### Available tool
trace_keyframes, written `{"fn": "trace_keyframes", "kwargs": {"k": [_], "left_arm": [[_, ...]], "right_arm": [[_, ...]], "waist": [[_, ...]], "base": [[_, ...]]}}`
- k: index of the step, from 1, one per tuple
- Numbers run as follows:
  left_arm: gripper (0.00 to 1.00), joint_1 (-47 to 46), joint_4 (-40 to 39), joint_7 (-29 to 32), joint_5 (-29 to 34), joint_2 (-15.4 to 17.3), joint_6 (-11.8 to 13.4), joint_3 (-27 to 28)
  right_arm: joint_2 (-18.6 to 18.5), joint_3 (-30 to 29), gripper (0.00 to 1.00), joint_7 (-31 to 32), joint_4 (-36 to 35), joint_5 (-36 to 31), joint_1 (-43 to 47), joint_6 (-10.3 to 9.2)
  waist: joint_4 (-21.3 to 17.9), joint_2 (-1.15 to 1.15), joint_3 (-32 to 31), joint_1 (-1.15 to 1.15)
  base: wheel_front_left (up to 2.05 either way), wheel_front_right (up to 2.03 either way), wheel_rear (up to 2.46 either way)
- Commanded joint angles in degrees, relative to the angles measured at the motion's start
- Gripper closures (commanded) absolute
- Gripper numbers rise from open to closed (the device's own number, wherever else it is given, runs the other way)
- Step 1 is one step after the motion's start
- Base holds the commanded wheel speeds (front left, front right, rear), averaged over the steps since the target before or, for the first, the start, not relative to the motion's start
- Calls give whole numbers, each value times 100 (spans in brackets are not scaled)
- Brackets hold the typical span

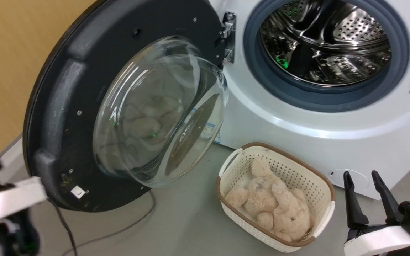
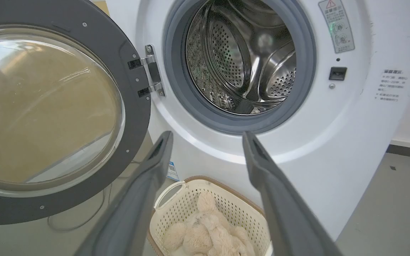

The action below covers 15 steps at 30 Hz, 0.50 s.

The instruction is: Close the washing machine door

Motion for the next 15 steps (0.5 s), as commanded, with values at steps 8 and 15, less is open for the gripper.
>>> {"fn": "trace_keyframes", "kwargs": {"k": [8, 15], "left_arm": [[100, -564, 359, -127, -1120, 30, -354, 895], [100, -969, 1334, 262, -2442, 419, -454, 1337]], "right_arm": [[13, -81, 0, -128, 16, 115, -136, -3], [14, -126, 0, -212, -7, 59, -230, -3]], "waist": [[241, 0, 155, 0], [445, 0, 368, 0]], "base": [[0, 0, 0], [0, 0, 0]]}}
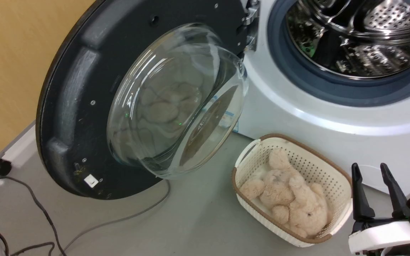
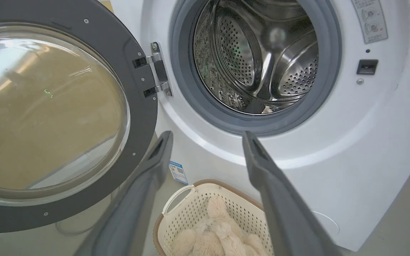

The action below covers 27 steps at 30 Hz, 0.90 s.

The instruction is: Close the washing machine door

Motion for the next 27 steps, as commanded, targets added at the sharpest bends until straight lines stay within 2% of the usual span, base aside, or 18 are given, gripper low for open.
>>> {"fn": "trace_keyframes", "kwargs": {"k": [1, 8, 9, 10, 11, 19, 27], "left_arm": [[100, -154, 132, 93, -254, 54, -51, 96], [100, -592, 1319, 1149, -1841, 257, -93, 331], [100, -661, 1504, 1386, -2132, 264, -101, 344], [100, -803, 2005, 2003, -2794, 335, -121, 378], [100, -842, 2144, 2197, -2971, 344, -129, 362], [100, -951, 3005, 3283, -3656, 405, -228, -5], [100, -709, 2992, 4046, -4171, 240, -267, -487]], "right_arm": [[14, -27, 0, -66, -11, 12, -103, -3], [15, -99, 0, -149, -25, -48, -182, -3], [16, -108, 0, -161, -25, -53, -186, -4], [16, -142, 0, -197, -33, -66, -197, -4], [16, -154, 0, -208, -36, -73, -200, -4], [17, -237, 0, -304, -60, -84, -216, -4], [18, -239, 0, -369, -71, -99, -270, -4]], "waist": [[68, 0, 71, 0], [262, 0, 281, 0], [287, 0, 301, 0], [365, 0, 370, 0], [390, 0, 391, 0], [589, 0, 536, 0], [638, 0, 682, 0]], "base": [[0, 0, 0], [0, 0, 0], [0, 0, 0], [0, 0, 0], [0, 0, 0], [0, 0, 0], [0, 0, 0]]}}
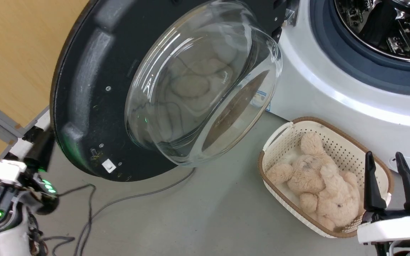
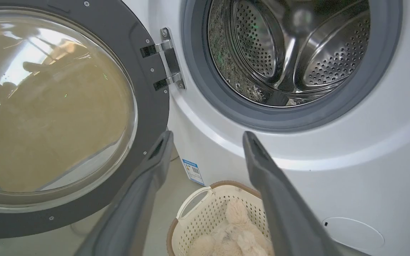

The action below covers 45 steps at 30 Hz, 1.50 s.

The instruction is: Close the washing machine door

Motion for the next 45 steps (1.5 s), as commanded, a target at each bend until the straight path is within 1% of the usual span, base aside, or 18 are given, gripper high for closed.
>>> {"fn": "trace_keyframes", "kwargs": {"k": [1, 4, 8, 17, 22, 27, 32, 36, 42, 45], "left_arm": [[100, 124, -21, 119, -70, -47, -26, -80], [100, 307, -138, 351, -146, -85, -26, -253], [100, 583, -419, 495, -184, -173, -27, -445], [100, 1464, -1652, 862, -324, -464, -27, -1081], [100, 1935, -2354, 1026, -364, -570, -27, -1601], [100, 2297, -2873, 1088, -341, -628, -27, -2246], [100, 2464, -3083, 1138, -298, -649, -27, -2886], [100, 2481, -3140, 1023, -344, -661, -27, -3333], [100, 2334, -3033, 625, -414, -669, -27, -4012], [100, 2180, -2965, 312, -429, -670, -27, -4279]], "right_arm": [[16, 0, 0, -27, -27, -45, -92, -4], [16, 6, 0, -27, -28, -62, -100, -4], [16, 2, 0, -27, -32, -74, -107, -4], [16, 18, 0, -27, 31, 16, -69, -4], [16, 64, 0, -27, 67, 87, -36, -4], [16, 101, 0, -27, 75, 122, -24, -4], [16, 130, 0, -27, 87, 145, -9, -4], [16, 163, 0, -27, 85, 151, -32, -4], [16, 204, 0, -27, 84, 166, -95, -4], [16, 199, 0, -27, 86, 179, -124, -4]], "waist": [[-19, 0, 13, 0], [-38, 0, 26, 0], [-55, 0, 31, 0], [-70, 0, -146, 0], [-120, 0, -290, 0], [-281, 0, -396, 0], [-556, 0, -482, 0], [-863, 0, -490, 0], [-1460, 0, -430, 0], [-1769, 0, -381, 0]], "base": [[0, 0, 0], [0, 0, 0], [0, 0, 0], [0, 0, 0], [0, 0, 0], [0, 0, 0], [0, 0, 0], [0, 0, 0], [0, 0, 0], [0, 0, 0]]}}
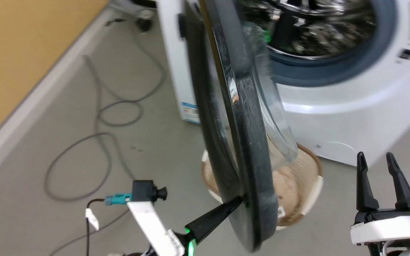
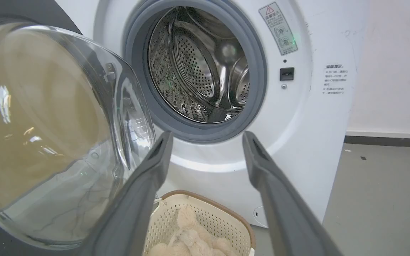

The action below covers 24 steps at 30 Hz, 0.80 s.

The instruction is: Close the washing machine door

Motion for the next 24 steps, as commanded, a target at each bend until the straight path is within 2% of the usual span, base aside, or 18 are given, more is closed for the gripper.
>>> {"fn": "trace_keyframes", "kwargs": {"k": [1, 4, 5, 12, 19, 24], "left_arm": [[100, -196, 67, -178, -10, -14, -26, -154], [100, -375, 227, -548, 70, -15, -26, -367], [100, -510, 361, -828, 154, -15, -26, -491], [100, -979, 1085, -1767, 132, -15, -26, -1021], [100, -1385, 1782, -2419, -45, -16, -26, -1297], [100, -1462, 1867, -2605, 13, -2, -26, -1408]], "right_arm": [[15, -6, 0, -26, 4, 22, -90, -4], [15, 4, 0, -26, 7, 56, -123, -4], [15, 21, 0, -26, 3, 79, -149, -4], [15, 23, 0, -26, 11, 145, -222, -4], [15, 47, 0, -26, 33, 195, -254, -4], [15, 48, 0, -26, 44, 215, -200, -4]], "waist": [[-414, 0, 78, 0], [-733, 0, 131, 0], [-944, 0, 173, 0], [-1498, 0, 272, 0], [-1829, 0, 275, 0], [-1886, 0, 207, 0]], "base": [[0, 0, 0], [0, 0, 0], [0, 0, 0], [0, 0, 0], [0, 0, 0], [0, 0, 0]]}}
